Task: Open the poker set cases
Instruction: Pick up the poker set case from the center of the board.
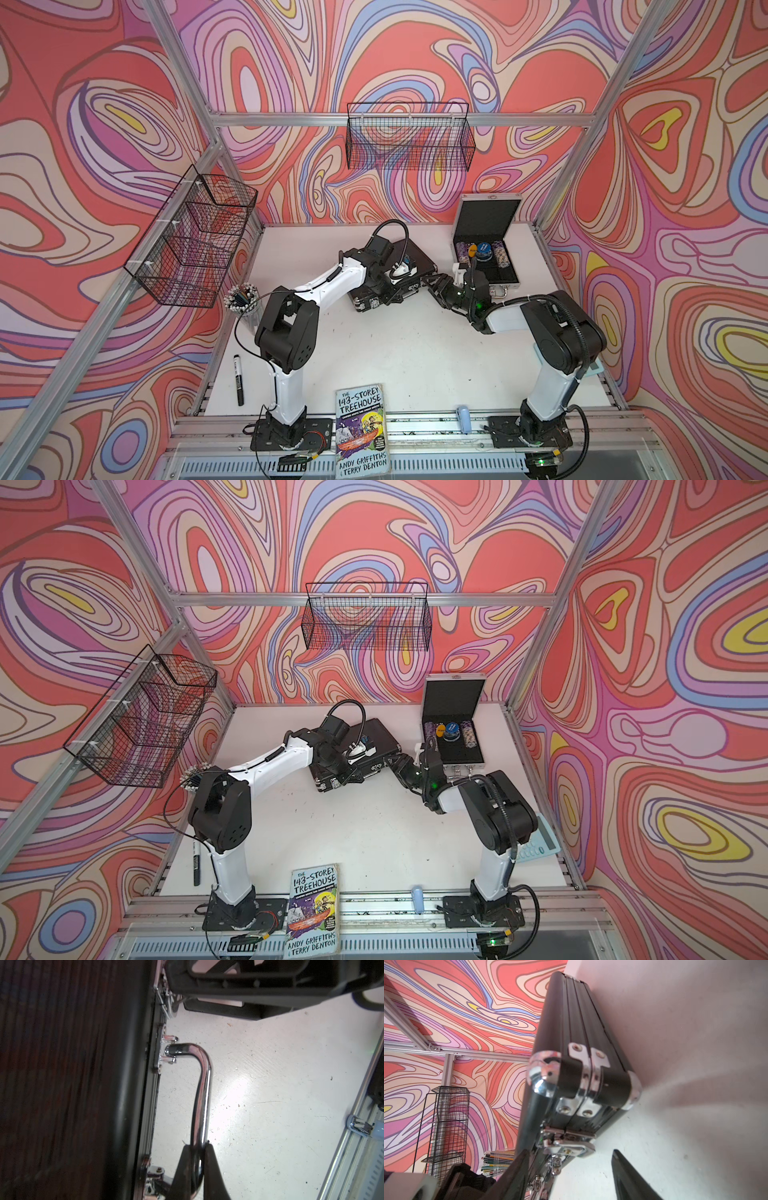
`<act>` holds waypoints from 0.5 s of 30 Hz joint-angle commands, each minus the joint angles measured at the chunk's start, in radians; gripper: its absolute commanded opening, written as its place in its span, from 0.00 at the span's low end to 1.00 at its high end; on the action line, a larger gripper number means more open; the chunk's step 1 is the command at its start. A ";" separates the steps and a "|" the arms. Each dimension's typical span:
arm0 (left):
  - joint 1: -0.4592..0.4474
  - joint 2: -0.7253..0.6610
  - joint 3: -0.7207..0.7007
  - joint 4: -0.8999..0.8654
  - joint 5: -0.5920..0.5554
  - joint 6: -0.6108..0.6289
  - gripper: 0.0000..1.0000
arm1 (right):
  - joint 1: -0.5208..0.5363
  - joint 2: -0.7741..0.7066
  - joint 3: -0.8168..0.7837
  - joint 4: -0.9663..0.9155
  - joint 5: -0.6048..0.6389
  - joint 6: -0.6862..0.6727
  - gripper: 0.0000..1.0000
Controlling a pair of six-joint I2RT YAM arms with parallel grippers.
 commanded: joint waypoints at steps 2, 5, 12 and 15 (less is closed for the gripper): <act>0.002 -0.069 0.007 0.002 0.079 -0.030 0.00 | -0.006 0.051 0.026 0.097 0.001 0.053 0.61; 0.003 -0.069 0.006 0.003 0.078 -0.030 0.00 | -0.006 0.079 0.019 0.166 -0.006 0.096 0.58; 0.000 -0.057 0.006 0.004 0.083 -0.031 0.00 | -0.005 0.061 0.019 0.173 0.002 0.098 0.41; -0.001 -0.053 0.006 0.004 0.081 -0.029 0.00 | -0.006 0.045 0.021 0.149 0.006 0.086 0.34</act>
